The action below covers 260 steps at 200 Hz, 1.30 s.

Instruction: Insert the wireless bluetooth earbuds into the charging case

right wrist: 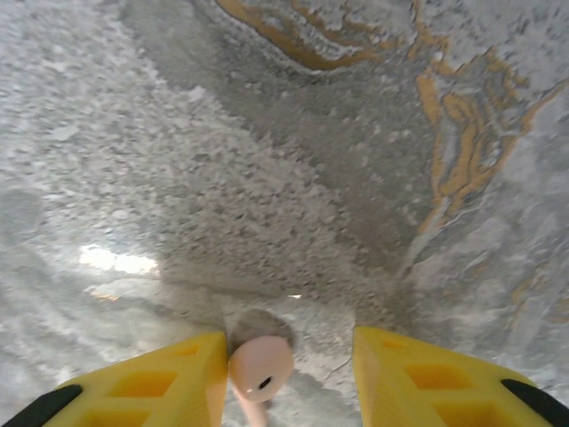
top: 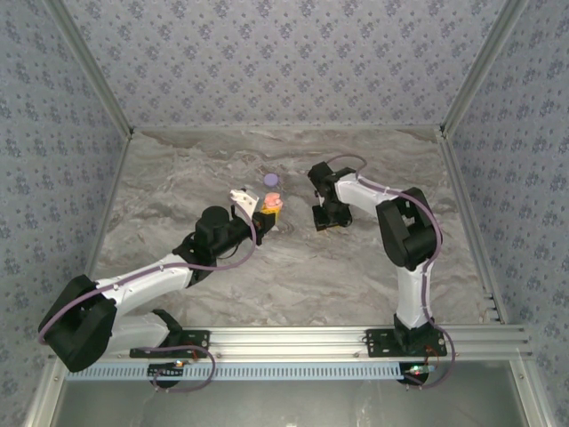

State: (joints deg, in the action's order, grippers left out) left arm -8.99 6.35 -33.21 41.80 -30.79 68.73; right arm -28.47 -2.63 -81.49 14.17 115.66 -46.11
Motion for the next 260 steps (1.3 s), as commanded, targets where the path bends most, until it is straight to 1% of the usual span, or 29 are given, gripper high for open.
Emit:
queue_targets([
  [1,6,7,-4,-23,2,0,-5,42,-9,-47,-31,-47,22,-52],
  [33,7,7,-3,-23,2,0,-6,40,-15,-33,-46,-58,31,-59],
  [81,7,8,-4,-23,2,0,-6,39,-19,-27,-57,-50,38,-63],
  [107,6,8,-4,-23,1,1,-7,37,-19,-19,-60,-50,45,-67],
  [180,7,10,-5,-23,2,1,-8,32,-16,-10,-57,-42,60,-74],
  [228,7,10,-6,-21,1,0,-8,23,-6,1,-40,-16,58,-66],
  [260,7,9,-5,-19,2,-1,-5,21,11,12,-23,-3,47,-53],
])
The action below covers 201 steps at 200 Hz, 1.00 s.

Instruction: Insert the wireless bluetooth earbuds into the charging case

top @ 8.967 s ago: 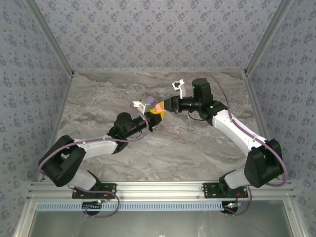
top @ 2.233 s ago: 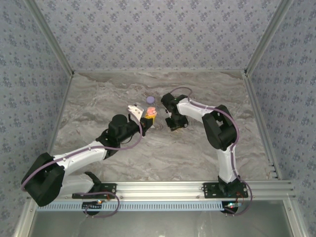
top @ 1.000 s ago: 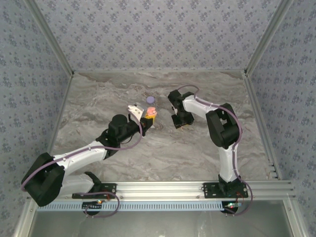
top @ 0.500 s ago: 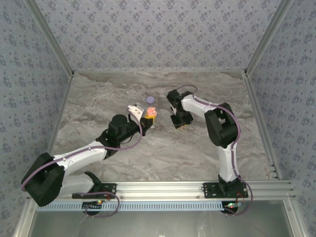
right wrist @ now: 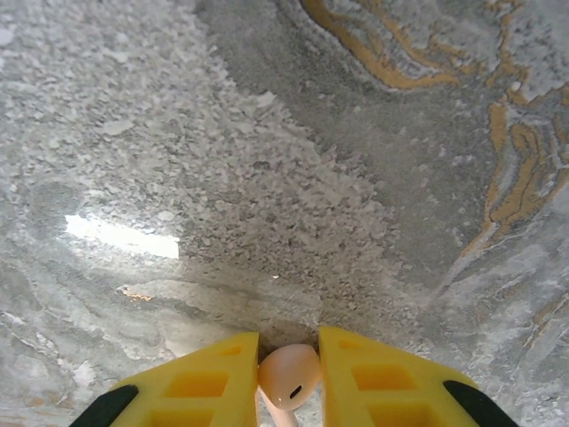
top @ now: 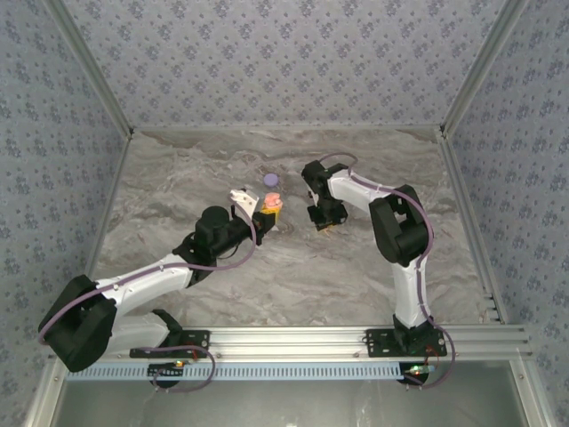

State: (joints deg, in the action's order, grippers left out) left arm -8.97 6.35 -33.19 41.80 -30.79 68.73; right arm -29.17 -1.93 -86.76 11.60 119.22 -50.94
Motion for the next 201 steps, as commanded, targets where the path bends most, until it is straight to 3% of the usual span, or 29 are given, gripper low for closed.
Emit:
queue_targets([
  [1,7,9,-5,-19,2,-1,-5,20,18,5,30,23,11,-3],
  [97,6,-42,3,-38,2,-28,84,21,88,171,129,40,-85,132],
  [201,6,-100,14,-95,2,-40,167,22,123,334,223,77,-181,293],
])
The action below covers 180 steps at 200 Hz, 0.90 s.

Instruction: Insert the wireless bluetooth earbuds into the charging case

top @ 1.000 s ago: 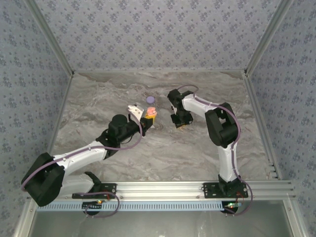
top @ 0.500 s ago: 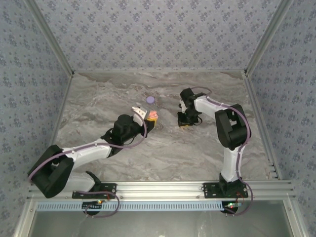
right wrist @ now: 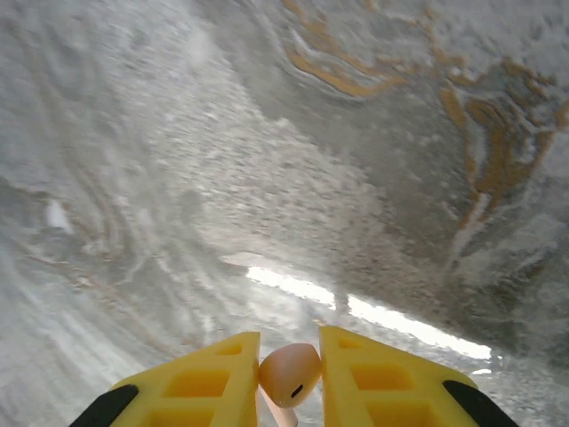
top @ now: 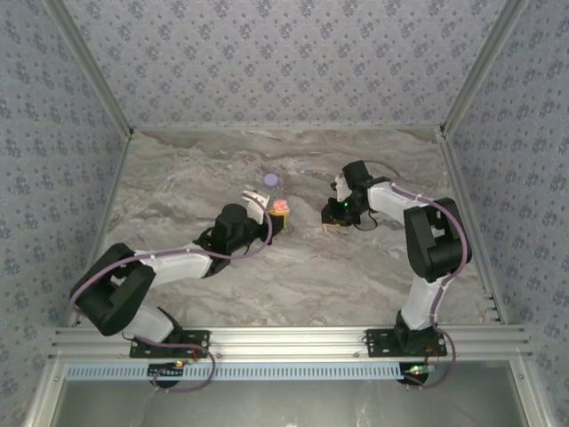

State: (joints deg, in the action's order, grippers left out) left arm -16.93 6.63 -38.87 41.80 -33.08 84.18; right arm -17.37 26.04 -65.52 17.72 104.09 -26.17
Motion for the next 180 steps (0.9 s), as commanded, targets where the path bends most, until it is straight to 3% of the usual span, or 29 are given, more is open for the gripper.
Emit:
queue_targets([
  [1,6,-21,10,-38,1,-18,13,22,5,55,11,16,-30,47],
  [104,6,-47,33,-57,2,-31,42,22,3,158,37,49,-136,156],
  [180,6,-78,89,-139,2,-32,68,22,-21,185,9,45,-193,180],
])
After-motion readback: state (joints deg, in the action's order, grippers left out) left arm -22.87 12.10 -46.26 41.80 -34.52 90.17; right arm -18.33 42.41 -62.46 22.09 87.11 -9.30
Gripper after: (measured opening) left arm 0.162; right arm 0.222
